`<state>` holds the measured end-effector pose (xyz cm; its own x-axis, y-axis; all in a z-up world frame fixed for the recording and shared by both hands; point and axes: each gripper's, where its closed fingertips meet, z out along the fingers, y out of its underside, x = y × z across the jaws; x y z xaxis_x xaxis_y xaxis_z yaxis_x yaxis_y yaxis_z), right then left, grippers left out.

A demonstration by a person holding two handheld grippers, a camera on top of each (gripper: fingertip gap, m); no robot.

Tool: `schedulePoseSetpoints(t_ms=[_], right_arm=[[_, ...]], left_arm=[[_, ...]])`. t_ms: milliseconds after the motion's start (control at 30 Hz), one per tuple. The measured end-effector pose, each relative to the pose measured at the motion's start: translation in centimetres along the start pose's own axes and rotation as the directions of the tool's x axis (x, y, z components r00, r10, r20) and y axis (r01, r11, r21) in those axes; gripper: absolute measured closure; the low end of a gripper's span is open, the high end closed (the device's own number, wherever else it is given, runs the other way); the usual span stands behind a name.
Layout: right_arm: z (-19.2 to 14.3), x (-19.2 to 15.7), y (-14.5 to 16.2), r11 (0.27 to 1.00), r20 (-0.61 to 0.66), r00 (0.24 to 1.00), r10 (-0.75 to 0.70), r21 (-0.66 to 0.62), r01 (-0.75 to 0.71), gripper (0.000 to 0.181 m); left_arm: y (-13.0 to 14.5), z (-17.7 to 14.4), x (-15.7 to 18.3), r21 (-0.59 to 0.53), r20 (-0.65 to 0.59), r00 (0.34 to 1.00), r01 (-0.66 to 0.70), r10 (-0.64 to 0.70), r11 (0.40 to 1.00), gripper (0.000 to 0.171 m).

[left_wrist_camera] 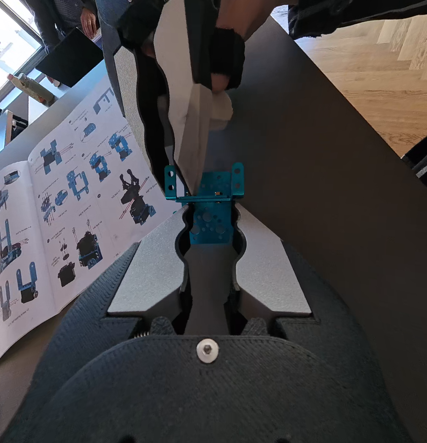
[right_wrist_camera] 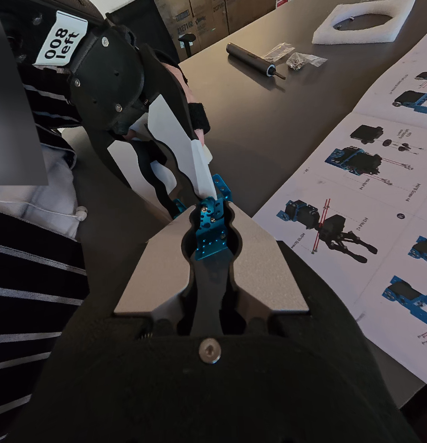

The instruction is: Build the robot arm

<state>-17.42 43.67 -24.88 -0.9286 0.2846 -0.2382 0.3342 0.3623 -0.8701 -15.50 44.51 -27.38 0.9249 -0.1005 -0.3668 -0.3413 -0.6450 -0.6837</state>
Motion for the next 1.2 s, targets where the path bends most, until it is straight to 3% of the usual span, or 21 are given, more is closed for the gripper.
schedulePoseSetpoints(t_ms=[200, 367, 500, 700, 767, 800, 967, 1200], right_arm=[[-0.2, 0.5, -0.2, 0.999, -0.003, 0.999, 0.047, 0.022, -0.047, 0.174], [-0.1, -0.5, -0.2, 0.998, 0.051, 0.998, 0.048, 0.027, -0.05, 0.153], [-0.2, -0.1, -0.2, 1.0, -0.009, 1.0, -0.014, 0.011, 0.014, 0.163], [-0.3, -0.1, -0.3, 0.999, 0.008, 0.999, 0.036, 0.034, -0.036, 0.166], [-0.4, -0.3, -0.4, 0.998, 0.03, 0.999, 0.045, 0.049, -0.047, 0.174], [-0.2, -0.6, -0.2, 0.998, 0.055, 0.997, 0.053, 0.037, -0.055, 0.174], [0.0, -0.4, 0.0, 0.998, 0.047, 0.998, 0.047, 0.037, -0.048, 0.172], [-0.6, 0.1, -0.9, 0.991, 0.048, 0.996, 0.071, 0.112, -0.076, 0.163]], left_arm=[[-0.1, 0.0, 0.1, 0.001, 0.005, 1.0, -0.007, 0.007, 1.0, 0.146], [0.0, 0.0, 0.0, -0.003, 0.006, 1.0, 0.005, -0.005, 1.0, 0.146], [-0.1, 0.0, 0.1, -0.003, 0.017, 1.0, -0.021, 0.021, 1.0, 0.146], [-0.2, 0.0, 0.0, -0.002, 0.02, 0.999, -0.027, 0.027, 1.0, 0.147], [-0.7, -0.1, -0.1, 0.025, 0.029, 0.999, -0.022, 0.021, 0.999, 0.158], [-0.7, -0.1, -0.6, 0.024, 0.056, 0.998, -0.021, 0.02, 0.999, 0.171], [-0.4, 0.0, -0.4, 0.028, 0.046, 0.999, -0.003, 0.001, 1.0, 0.17], [0.4, 0.0, -0.2, 0.012, 0.016, 0.998, 0.065, -0.066, 0.998, 0.153]])
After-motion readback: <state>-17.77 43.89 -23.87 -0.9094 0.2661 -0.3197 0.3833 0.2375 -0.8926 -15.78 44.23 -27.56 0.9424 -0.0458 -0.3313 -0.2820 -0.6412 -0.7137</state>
